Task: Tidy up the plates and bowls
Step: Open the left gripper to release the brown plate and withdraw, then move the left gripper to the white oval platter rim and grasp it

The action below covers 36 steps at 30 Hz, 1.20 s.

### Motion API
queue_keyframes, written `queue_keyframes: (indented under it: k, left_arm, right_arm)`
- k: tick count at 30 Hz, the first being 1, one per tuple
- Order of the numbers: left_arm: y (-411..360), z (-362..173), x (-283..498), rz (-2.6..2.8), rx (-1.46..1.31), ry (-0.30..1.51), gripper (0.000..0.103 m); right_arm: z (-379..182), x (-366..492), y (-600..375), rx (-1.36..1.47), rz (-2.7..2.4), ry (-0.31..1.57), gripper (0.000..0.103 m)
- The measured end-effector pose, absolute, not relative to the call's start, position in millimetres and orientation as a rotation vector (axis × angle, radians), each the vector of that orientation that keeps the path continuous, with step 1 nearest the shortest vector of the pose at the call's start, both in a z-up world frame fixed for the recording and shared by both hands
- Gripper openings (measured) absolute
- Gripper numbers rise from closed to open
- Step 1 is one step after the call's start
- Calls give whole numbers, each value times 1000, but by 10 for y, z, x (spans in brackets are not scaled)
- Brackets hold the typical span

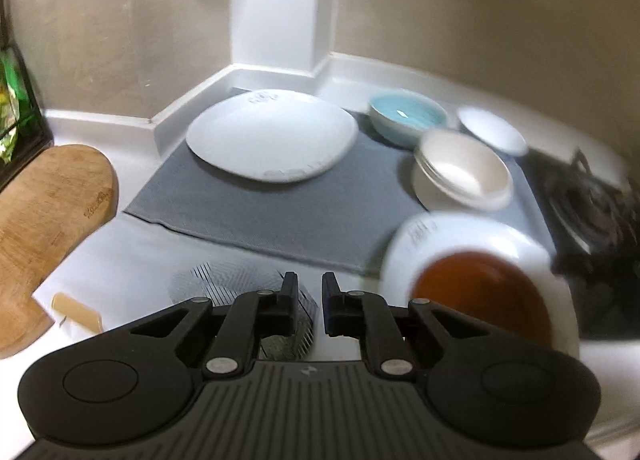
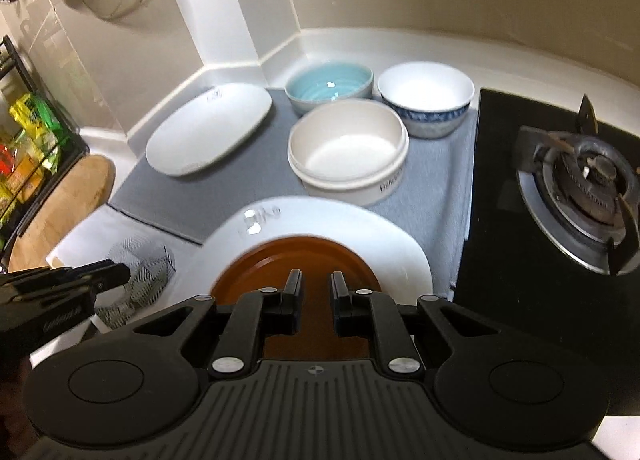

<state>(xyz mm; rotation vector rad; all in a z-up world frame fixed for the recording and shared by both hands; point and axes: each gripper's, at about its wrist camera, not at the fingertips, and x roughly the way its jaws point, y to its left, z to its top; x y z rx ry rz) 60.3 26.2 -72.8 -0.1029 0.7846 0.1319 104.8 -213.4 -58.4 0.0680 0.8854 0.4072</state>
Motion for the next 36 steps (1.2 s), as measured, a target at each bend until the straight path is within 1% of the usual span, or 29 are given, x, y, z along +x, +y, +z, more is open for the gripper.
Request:
queue_keyframes:
  k: [4,8,9,12,13,15,17,21,31,36]
  left_arm:
    - [663,-672,871,144,-184,757,13]
    - [1107,-673,1170,164,-272,748,19]
    - [1218,-690,1243,167,-299,750,27]
    - [1493,-754,1463,172,-350,755,43]
    - [1584,-788,1540,174,-372,761,45]
    - [1757,-859,1686,172,-428,769,55]
    - [1887,-940,1832,167,-475,779,58]
    - [2037,-1087,2081,132,-557,793,61]
    - [2093,-1345,2367,55,-661,815,60]
    - [2073,-1370,2436,52,-665,808,59]
  right_arm:
    - [-537,1110,-2011,60,371,879,16]
    - [-455,1167,-1848,58,336,865,16]
    - [-437,1183,-1803,58,324,863,16]
    - [-383,1221,-1700,71,288,858,16]
    - [-371,1228,-1670,71,274,856,16]
    - [-346,1226,-1623,72,245,855,16]
    - [-327,1209,-1580,61,213,858,16]
    - [-286,1155,-1529,48,148,872,16]
    - [-153,1042,-1390,31,36,887,16]
    - [-106,1047,-1340,26,5,888,16]
